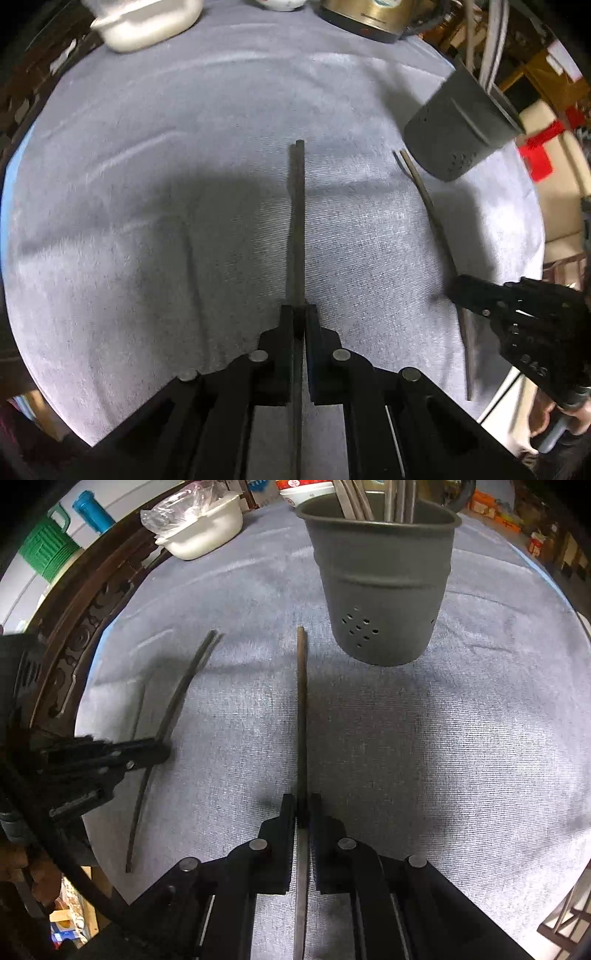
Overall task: Organize utensils
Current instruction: 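Close the right gripper on a chopstick while the left gripper closes on another, then lift both held chopsticks and carry them over the grey holder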
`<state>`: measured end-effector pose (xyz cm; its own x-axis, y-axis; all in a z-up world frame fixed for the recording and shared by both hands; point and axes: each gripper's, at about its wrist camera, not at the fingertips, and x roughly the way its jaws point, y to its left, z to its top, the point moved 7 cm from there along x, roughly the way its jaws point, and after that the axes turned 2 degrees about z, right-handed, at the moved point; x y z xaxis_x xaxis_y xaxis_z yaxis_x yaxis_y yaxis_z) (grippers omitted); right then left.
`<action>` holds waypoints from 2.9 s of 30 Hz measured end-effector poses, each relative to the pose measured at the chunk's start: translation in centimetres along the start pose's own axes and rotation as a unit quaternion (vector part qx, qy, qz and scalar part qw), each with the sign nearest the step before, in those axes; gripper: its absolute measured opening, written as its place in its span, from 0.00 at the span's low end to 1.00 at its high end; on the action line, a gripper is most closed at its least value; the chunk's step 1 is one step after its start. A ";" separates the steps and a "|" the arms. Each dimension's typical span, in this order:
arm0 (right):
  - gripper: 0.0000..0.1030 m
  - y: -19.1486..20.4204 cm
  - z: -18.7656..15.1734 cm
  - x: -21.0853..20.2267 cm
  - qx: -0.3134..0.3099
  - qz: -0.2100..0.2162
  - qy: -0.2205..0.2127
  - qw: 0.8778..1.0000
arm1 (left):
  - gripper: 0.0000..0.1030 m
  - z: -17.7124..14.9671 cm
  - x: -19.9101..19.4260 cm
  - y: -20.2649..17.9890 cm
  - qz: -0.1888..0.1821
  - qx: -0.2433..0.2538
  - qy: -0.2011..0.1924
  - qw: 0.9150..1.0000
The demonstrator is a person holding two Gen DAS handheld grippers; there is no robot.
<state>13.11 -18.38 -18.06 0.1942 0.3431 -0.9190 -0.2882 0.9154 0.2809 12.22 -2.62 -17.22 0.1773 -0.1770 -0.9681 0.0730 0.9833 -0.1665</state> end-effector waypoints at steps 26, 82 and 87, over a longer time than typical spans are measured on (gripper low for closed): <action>0.07 0.8 4.4 1.7 -0.063 -0.048 0.072 0.994 | 0.06 2.5 -1.8 2.4 0.011 0.011 0.039 0.999; 0.06 -0.8 -4.3 -19.6 0.052 -0.074 -0.459 0.884 | 0.07 -1.7 -16.8 4.5 -0.023 -0.140 -0.455 0.879; 0.06 -2.0 -3.8 -21.5 0.075 -0.051 -0.471 0.877 | 0.07 -0.1 -17.2 4.7 -0.065 -0.167 -0.434 0.883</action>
<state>5.95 -28.37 0.12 0.9210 0.2155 -0.3247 -0.1122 0.9446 0.3086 9.42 5.05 -1.33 0.8848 -0.1118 -0.4523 -0.1198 0.8836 -0.4528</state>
